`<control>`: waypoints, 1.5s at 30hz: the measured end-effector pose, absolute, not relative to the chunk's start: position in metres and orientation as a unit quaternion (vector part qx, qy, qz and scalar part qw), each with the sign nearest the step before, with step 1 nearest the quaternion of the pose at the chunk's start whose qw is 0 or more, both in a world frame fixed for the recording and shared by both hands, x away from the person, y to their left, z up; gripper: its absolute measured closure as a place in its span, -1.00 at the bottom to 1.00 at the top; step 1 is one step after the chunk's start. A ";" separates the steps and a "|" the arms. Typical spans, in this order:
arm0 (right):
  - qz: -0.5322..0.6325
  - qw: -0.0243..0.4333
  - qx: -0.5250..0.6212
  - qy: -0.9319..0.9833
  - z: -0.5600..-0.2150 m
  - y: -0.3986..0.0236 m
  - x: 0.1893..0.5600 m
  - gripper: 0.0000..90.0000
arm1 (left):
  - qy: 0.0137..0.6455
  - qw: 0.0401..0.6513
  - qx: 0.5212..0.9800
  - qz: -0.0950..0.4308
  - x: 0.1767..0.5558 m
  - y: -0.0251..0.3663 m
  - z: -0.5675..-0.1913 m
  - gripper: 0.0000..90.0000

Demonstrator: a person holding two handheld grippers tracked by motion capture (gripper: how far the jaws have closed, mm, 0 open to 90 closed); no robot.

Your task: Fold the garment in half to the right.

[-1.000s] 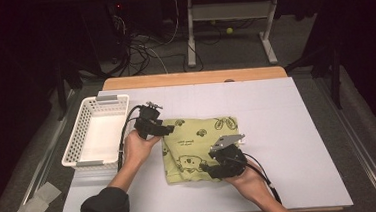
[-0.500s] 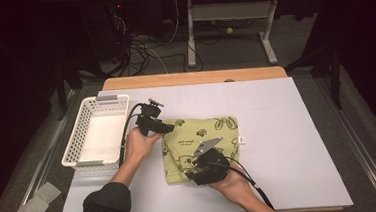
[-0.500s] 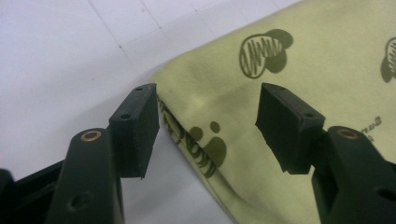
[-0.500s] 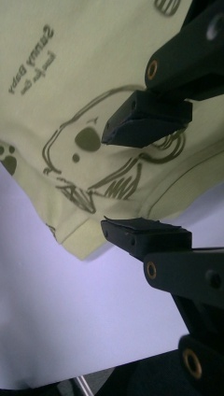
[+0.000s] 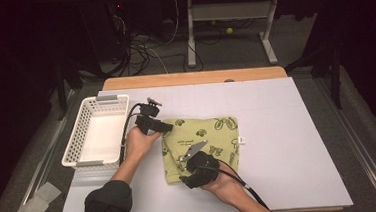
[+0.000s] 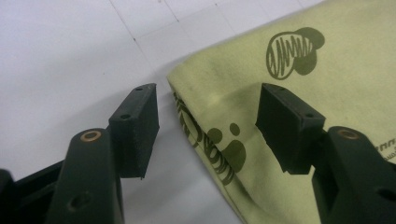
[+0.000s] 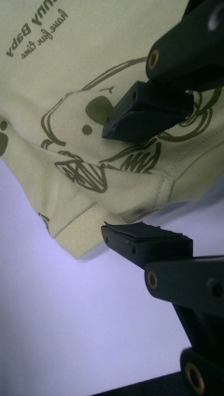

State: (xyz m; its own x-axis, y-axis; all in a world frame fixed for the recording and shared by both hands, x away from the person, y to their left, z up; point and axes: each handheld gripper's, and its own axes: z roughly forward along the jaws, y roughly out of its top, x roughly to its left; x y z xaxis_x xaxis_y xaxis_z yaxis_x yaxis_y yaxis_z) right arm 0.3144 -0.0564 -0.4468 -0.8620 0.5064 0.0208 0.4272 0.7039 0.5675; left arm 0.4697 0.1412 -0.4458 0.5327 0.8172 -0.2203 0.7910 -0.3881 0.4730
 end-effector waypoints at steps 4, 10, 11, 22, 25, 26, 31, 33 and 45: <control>0.284 0.075 0.243 0.925 -0.448 -0.054 0.313 -0.04 | 0.483 0.264 0.835 0.022 0.471 0.138 -0.449 -0.20; 0.262 0.108 0.226 0.932 -0.452 -0.047 0.307 -0.07 | 0.486 0.262 0.834 0.023 0.472 0.136 -0.450 -0.19; 0.262 0.108 0.226 0.932 -0.452 -0.047 0.307 -0.07 | 0.486 0.262 0.833 0.025 0.472 0.137 -0.449 -0.19; 0.240 0.145 0.225 0.933 -0.451 -0.043 0.303 0.28 | 0.488 0.250 0.835 0.033 0.478 0.134 -0.443 -0.19; 0.238 0.150 0.223 0.933 -0.451 -0.044 0.304 0.39 | 0.493 0.254 0.831 0.034 0.480 0.133 -0.445 -0.19; 0.238 0.149 0.226 0.933 -0.451 -0.044 0.304 0.42 | 0.497 0.255 0.829 0.030 0.481 0.133 -0.447 -0.19; 0.244 0.140 0.229 0.932 -0.450 -0.048 0.307 0.53 | 0.517 0.266 0.814 0.016 0.486 0.140 -0.452 -0.16; 0.245 0.137 0.229 0.932 -0.449 -0.048 0.308 0.54 | 0.523 0.272 0.808 0.012 0.488 0.142 -0.452 -0.16; 0.252 0.113 0.241 0.930 -0.447 -0.054 0.312 0.59 | 0.514 0.292 0.806 -0.015 0.489 0.140 -0.456 0.61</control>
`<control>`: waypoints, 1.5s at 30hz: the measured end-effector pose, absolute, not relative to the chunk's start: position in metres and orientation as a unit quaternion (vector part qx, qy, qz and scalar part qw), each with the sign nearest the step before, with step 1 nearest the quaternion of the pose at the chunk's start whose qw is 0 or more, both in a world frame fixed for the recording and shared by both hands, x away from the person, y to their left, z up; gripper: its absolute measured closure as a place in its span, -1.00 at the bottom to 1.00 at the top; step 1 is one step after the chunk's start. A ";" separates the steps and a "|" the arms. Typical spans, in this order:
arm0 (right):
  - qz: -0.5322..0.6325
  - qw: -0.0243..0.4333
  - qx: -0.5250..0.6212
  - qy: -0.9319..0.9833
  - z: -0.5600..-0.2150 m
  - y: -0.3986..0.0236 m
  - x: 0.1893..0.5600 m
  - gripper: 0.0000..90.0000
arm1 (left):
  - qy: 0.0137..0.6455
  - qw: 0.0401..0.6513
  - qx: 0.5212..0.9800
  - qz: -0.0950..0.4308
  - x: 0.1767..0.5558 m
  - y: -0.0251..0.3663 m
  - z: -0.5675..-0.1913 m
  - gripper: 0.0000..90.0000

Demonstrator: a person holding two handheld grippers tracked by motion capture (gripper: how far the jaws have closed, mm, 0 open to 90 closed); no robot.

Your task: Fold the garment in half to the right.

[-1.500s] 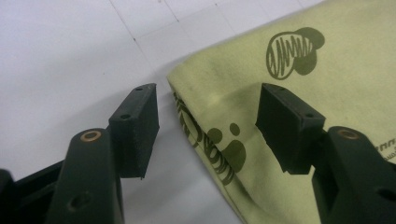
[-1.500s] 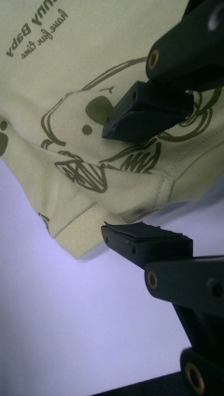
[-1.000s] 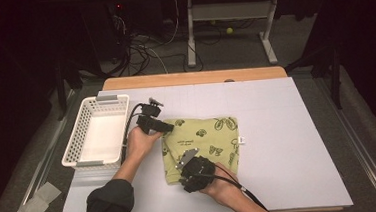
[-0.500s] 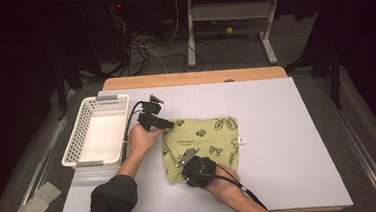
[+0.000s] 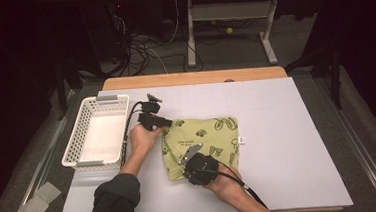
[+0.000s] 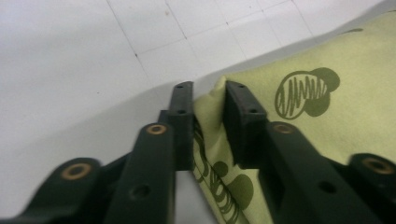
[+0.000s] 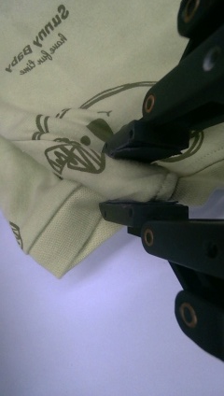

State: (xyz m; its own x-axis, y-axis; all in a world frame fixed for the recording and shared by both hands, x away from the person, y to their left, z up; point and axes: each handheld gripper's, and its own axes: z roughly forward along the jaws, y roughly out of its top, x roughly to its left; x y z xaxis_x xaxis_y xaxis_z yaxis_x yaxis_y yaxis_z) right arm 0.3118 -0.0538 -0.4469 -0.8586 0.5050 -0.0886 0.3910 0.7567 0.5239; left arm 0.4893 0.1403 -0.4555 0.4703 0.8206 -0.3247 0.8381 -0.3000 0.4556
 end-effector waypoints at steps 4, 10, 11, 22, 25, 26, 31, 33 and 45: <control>0.258 0.109 0.246 0.928 -0.447 -0.056 0.312 0.60 | 0.515 0.294 0.805 -0.025 0.490 0.141 -0.455 0.68; 0.269 0.104 0.252 0.924 -0.446 -0.061 0.310 0.60 | 0.508 0.309 0.804 -0.026 0.486 0.145 -0.444 0.72; 0.270 0.104 0.251 0.924 -0.445 -0.062 0.310 0.60 | 0.506 0.311 0.804 -0.025 0.486 0.146 -0.441 0.72; 0.287 0.096 0.261 0.917 -0.440 -0.070 0.307 0.61 | 0.490 0.326 0.808 -0.021 0.482 0.146 -0.418 0.73; 0.290 0.090 0.266 0.915 -0.440 -0.072 0.307 0.61 | 0.490 0.331 0.806 -0.024 0.482 0.147 -0.416 0.73; 0.291 0.089 0.266 0.915 -0.440 -0.072 0.308 0.61 | 0.490 0.333 0.805 -0.025 0.482 0.148 -0.416 0.72; 0.297 0.083 0.271 0.912 -0.439 -0.075 0.307 0.61 | 0.489 0.340 0.803 -0.030 0.482 0.149 -0.414 0.73; 0.298 0.085 0.271 0.911 -0.438 -0.076 0.307 0.61 | 0.489 0.343 0.802 -0.030 0.481 0.150 -0.412 0.73; 0.306 0.066 0.271 0.910 -0.435 -0.072 0.313 0.61 | 0.493 0.351 0.796 -0.031 0.479 0.163 -0.404 0.73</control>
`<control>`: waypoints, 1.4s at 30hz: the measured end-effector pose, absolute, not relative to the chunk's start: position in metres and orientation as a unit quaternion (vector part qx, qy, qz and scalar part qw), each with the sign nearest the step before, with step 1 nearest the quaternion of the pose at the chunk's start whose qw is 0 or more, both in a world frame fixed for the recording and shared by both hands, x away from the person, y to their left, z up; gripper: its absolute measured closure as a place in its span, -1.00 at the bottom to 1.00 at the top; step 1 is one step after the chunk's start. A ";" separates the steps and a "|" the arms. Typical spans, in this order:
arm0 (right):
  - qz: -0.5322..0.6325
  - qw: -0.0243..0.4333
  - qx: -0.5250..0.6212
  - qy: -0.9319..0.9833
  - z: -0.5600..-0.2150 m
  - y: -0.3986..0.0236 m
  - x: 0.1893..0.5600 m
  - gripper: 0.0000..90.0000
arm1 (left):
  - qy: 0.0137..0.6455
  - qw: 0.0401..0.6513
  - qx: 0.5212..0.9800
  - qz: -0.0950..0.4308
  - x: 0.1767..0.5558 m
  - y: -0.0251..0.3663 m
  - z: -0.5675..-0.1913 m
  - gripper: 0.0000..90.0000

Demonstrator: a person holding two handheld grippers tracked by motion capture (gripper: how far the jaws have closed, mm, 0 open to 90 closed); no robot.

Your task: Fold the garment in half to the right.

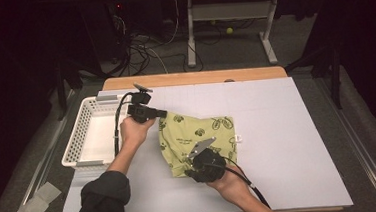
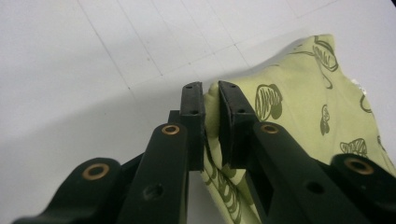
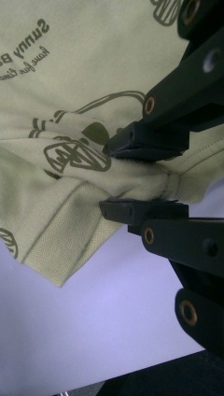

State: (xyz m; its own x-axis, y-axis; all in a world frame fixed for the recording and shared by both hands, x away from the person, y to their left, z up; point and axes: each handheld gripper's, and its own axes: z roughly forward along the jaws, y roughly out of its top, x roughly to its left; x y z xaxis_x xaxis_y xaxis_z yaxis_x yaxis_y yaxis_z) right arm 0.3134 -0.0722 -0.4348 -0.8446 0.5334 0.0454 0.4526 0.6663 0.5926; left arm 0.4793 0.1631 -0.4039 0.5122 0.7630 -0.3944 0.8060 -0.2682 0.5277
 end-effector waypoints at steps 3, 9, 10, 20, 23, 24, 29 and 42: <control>0.308 0.070 0.270 0.910 -0.433 -0.074 0.311 0.61 | 0.494 0.354 0.794 -0.028 0.478 0.163 -0.402 0.73; 0.313 0.067 0.277 0.906 -0.429 -0.079 0.311 0.61 | 0.491 0.357 0.794 -0.027 0.479 0.159 -0.400 0.73; 0.314 0.065 0.276 0.906 -0.429 -0.079 0.311 0.61 | 0.492 0.359 0.793 -0.028 0.479 0.159 -0.401 0.73; 0.321 0.051 0.280 0.903 -0.433 -0.077 0.316 0.61 | 0.498 0.353 0.791 -0.029 0.480 0.163 -0.404 0.72; 0.323 0.050 0.281 0.902 -0.433 -0.075 0.315 0.61 | 0.497 0.357 0.791 -0.026 0.479 0.163 -0.399 0.72; 0.323 0.049 0.281 0.902 -0.432 -0.075 0.315 0.61 | 0.496 0.358 0.790 -0.025 0.479 0.164 -0.398 0.72; 0.327 0.042 0.281 0.901 -0.433 -0.070 0.318 0.61 | 0.501 0.356 0.788 -0.025 0.480 0.171 -0.399 0.72; 0.339 0.037 0.276 0.899 -0.430 -0.052 0.321 0.61 | 0.512 0.359 0.780 -0.023 0.480 0.188 -0.384 0.72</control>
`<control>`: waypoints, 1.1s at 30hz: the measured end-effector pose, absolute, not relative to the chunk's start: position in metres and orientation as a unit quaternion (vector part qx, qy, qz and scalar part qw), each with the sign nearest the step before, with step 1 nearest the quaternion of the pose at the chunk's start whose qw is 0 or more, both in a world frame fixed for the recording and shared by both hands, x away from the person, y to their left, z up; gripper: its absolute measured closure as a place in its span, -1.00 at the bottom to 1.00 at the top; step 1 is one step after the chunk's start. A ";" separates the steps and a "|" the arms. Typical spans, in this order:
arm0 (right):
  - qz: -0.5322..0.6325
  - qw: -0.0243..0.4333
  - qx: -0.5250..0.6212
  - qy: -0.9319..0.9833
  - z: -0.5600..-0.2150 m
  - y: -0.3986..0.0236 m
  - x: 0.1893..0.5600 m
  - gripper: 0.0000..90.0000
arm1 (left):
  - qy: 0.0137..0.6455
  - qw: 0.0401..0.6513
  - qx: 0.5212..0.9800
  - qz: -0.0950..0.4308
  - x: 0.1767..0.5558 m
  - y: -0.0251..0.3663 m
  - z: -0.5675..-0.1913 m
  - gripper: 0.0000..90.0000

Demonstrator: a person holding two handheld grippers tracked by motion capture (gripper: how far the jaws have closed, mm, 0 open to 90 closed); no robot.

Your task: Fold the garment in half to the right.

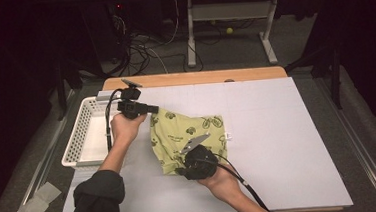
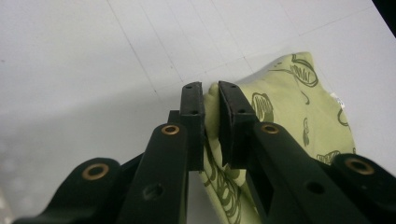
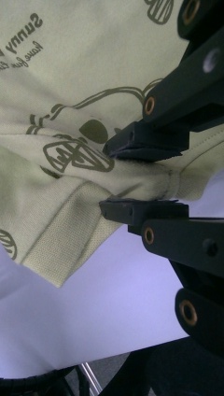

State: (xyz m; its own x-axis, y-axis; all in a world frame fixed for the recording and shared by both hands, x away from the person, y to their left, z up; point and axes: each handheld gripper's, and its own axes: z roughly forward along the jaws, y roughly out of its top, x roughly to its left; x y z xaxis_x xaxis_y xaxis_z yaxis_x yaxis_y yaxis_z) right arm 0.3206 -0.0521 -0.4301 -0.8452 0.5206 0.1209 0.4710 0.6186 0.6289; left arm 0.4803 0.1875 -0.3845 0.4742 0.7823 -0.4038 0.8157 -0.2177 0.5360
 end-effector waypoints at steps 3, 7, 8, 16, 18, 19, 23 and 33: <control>0.339 0.035 0.273 0.900 -0.429 -0.045 0.322 0.61 | 0.516 0.356 0.779 -0.022 0.481 0.194 -0.382 0.72; 0.346 0.032 0.269 0.898 -0.426 -0.036 0.323 0.61 | 0.524 0.355 0.774 -0.020 0.482 0.202 -0.378 0.72; 0.348 0.031 0.268 0.898 -0.426 -0.034 0.324 0.61 | 0.524 0.355 0.774 -0.018 0.482 0.203 -0.377 0.72; 0.353 0.032 0.269 0.895 -0.429 -0.035 0.321 0.61 | 0.524 0.340 0.780 -0.017 0.483 0.196 -0.379 0.71; 0.357 0.032 0.276 0.892 -0.429 -0.042 0.321 0.61 | 0.521 0.338 0.784 -0.020 0.484 0.192 -0.381 0.71; 0.358 0.032 0.278 0.891 -0.430 -0.045 0.321 0.61 | 0.519 0.339 0.784 -0.021 0.485 0.189 -0.382 0.71; 0.358 0.033 0.284 0.889 -0.433 -0.053 0.320 0.61 | 0.512 0.343 0.787 -0.020 0.486 0.177 -0.382 0.71; 0.372 0.032 0.288 0.882 -0.434 -0.067 0.313 0.79 | 0.499 0.354 0.791 -0.012 0.488 0.155 -0.380 0.71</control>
